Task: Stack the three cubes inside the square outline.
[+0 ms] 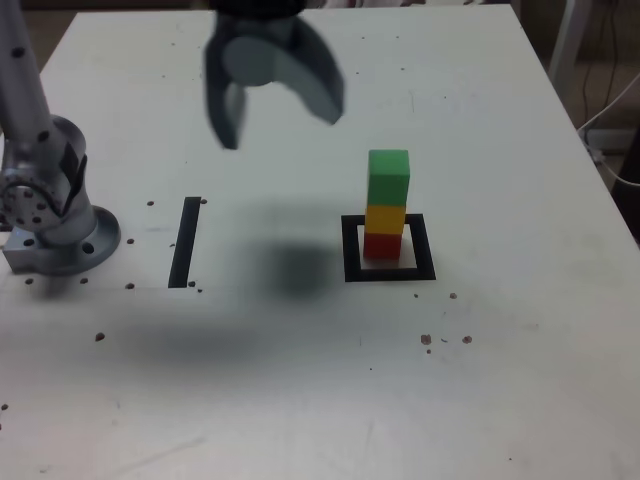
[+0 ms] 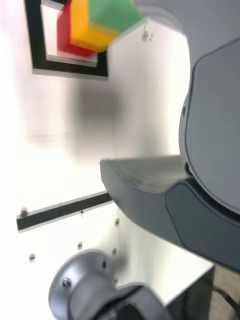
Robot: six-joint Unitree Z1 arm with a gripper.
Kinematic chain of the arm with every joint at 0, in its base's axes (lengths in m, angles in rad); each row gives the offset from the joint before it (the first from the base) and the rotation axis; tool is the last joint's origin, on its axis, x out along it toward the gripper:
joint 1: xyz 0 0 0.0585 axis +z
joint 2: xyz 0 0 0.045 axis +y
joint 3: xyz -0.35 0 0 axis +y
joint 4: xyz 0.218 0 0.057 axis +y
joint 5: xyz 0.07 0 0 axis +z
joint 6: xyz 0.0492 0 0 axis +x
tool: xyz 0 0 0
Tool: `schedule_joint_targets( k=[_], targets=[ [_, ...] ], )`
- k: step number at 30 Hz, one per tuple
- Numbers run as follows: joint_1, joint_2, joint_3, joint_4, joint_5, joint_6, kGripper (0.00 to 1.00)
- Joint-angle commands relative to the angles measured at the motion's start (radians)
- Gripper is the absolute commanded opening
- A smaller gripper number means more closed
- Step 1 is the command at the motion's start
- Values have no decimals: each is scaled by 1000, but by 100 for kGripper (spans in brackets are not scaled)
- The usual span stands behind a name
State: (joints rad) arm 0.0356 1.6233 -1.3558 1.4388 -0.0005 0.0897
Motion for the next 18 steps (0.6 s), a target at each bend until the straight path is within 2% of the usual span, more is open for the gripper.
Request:
schedule_joint_targets(
  k=[1,8,12,18],
  targets=[
    [0,-44,89,-22,11,-2,99],
    [0,-112,300,-133,24,-2,99],
    [1,-137,414,-208,10,-2,99],
    [1,-156,511,-270,-21,-2,99]
  ],
)
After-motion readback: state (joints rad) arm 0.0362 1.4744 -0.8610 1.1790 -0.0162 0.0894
